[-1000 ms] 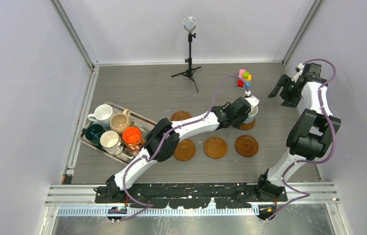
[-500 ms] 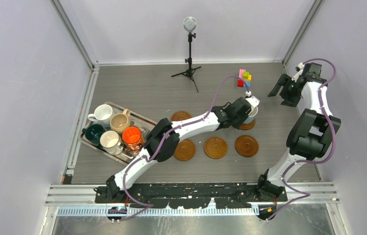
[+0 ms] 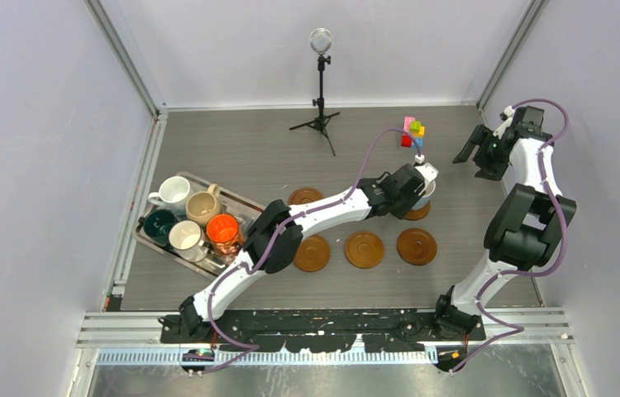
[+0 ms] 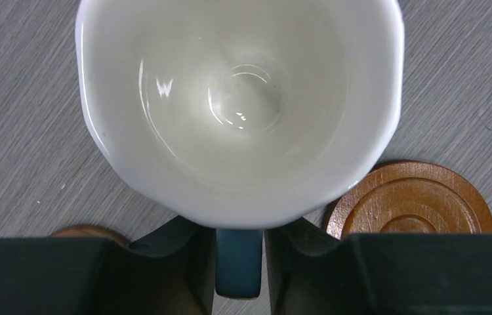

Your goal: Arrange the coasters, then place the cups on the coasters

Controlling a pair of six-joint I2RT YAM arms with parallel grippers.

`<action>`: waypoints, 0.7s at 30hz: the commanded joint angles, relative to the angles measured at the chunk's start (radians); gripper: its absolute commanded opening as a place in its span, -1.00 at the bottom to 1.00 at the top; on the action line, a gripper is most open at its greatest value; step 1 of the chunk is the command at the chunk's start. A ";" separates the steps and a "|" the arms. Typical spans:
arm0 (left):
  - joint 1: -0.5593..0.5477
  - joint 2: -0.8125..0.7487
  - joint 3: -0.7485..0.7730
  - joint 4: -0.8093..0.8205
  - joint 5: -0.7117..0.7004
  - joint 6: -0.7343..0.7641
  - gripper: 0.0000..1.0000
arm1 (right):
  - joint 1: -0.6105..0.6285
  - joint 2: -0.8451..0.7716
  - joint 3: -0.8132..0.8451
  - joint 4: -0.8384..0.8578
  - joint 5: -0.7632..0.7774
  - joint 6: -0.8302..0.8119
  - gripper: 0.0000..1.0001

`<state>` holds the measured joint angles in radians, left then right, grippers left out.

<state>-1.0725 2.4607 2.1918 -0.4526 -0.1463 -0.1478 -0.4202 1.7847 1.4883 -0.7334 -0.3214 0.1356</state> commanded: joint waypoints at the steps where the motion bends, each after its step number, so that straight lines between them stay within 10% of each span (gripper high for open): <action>1: -0.005 -0.054 0.045 -0.015 -0.007 0.008 -0.28 | -0.003 -0.029 0.003 0.026 -0.019 0.014 0.58; 10: -0.005 -0.058 0.049 -0.011 -0.006 0.017 0.00 | -0.003 -0.031 0.000 0.028 -0.021 0.008 0.58; 18: -0.004 -0.187 -0.133 0.117 0.000 0.054 0.93 | -0.003 -0.033 0.003 0.027 -0.030 0.007 0.58; 21: -0.006 -0.300 -0.294 0.200 -0.007 0.088 0.99 | -0.003 -0.033 0.005 0.028 -0.031 0.006 0.58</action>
<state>-1.0725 2.3535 2.0262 -0.3992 -0.1455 -0.1093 -0.4202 1.7847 1.4883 -0.7326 -0.3359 0.1387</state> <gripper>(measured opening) 0.987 0.789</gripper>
